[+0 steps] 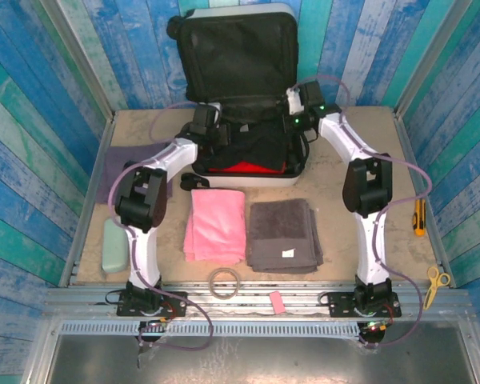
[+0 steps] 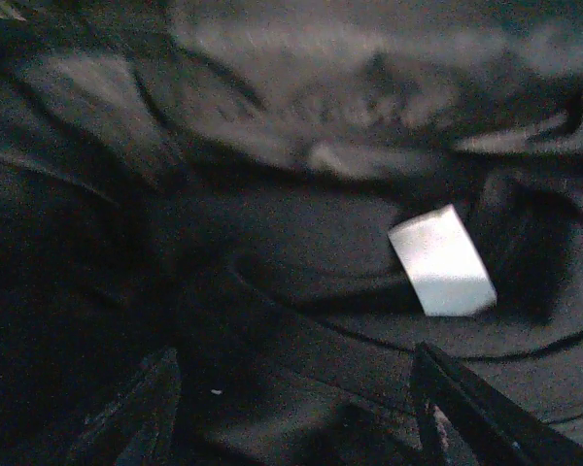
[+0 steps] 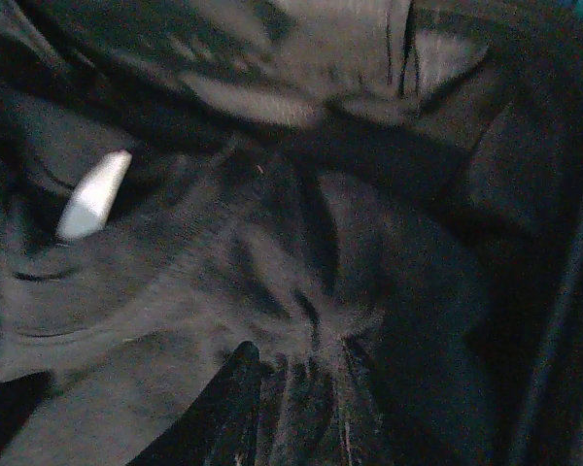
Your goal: Pack the luggage
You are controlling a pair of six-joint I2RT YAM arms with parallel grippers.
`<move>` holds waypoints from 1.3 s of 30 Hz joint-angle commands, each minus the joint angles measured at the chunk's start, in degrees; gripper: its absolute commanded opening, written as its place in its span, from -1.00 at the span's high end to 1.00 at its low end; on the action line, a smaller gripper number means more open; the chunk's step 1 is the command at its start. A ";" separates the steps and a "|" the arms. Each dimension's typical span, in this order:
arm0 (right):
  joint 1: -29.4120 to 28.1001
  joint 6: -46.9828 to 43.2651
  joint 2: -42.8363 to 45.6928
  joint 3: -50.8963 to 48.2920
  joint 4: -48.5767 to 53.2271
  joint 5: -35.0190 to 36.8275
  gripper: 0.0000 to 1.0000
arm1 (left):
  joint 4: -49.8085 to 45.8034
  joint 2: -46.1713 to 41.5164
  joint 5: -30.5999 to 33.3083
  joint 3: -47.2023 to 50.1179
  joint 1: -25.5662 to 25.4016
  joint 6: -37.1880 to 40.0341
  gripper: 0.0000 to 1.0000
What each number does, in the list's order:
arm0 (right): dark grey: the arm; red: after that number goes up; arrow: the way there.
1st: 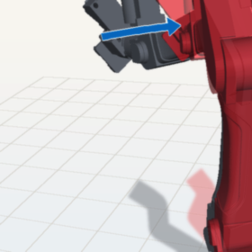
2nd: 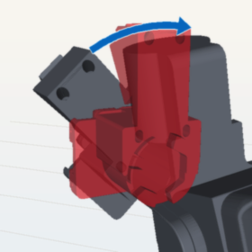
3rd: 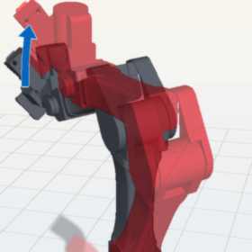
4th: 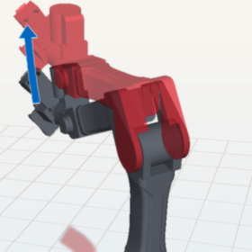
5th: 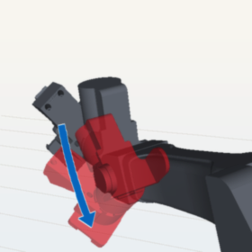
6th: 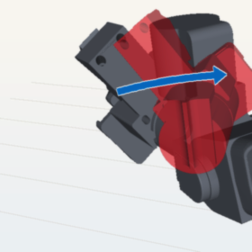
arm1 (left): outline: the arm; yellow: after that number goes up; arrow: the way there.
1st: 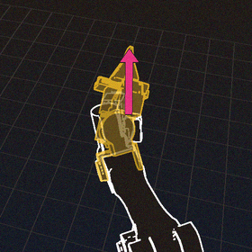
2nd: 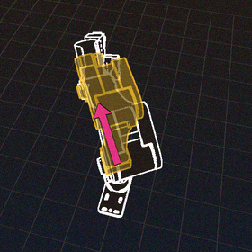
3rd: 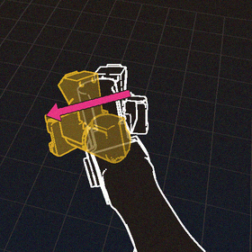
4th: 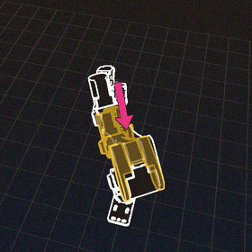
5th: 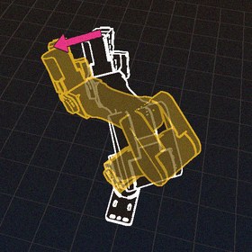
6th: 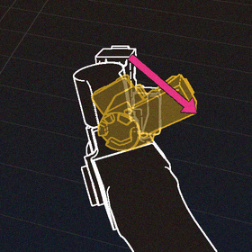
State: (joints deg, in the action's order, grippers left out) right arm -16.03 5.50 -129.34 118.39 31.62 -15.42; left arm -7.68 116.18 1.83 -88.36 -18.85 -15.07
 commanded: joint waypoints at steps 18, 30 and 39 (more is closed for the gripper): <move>0.47 4.26 -1.39 -4.36 -5.78 -6.49 0.61 | -26.12 17.66 12.27 -23.70 0.13 -7.02 1.00; 0.92 6.45 -1.90 -5.01 -6.39 -6.71 0.63 | -20.52 24.04 -3.52 -21.53 0.84 -5.50 1.00; 1.48 5.68 -0.44 -6.33 -6.36 -7.96 0.57 | -11.82 22.82 -10.36 -16.64 0.94 -4.56 0.99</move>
State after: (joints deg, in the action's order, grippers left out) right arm -15.16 11.38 -130.80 112.79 25.21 -22.04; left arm -25.06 136.00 -3.20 -107.55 -16.73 -21.19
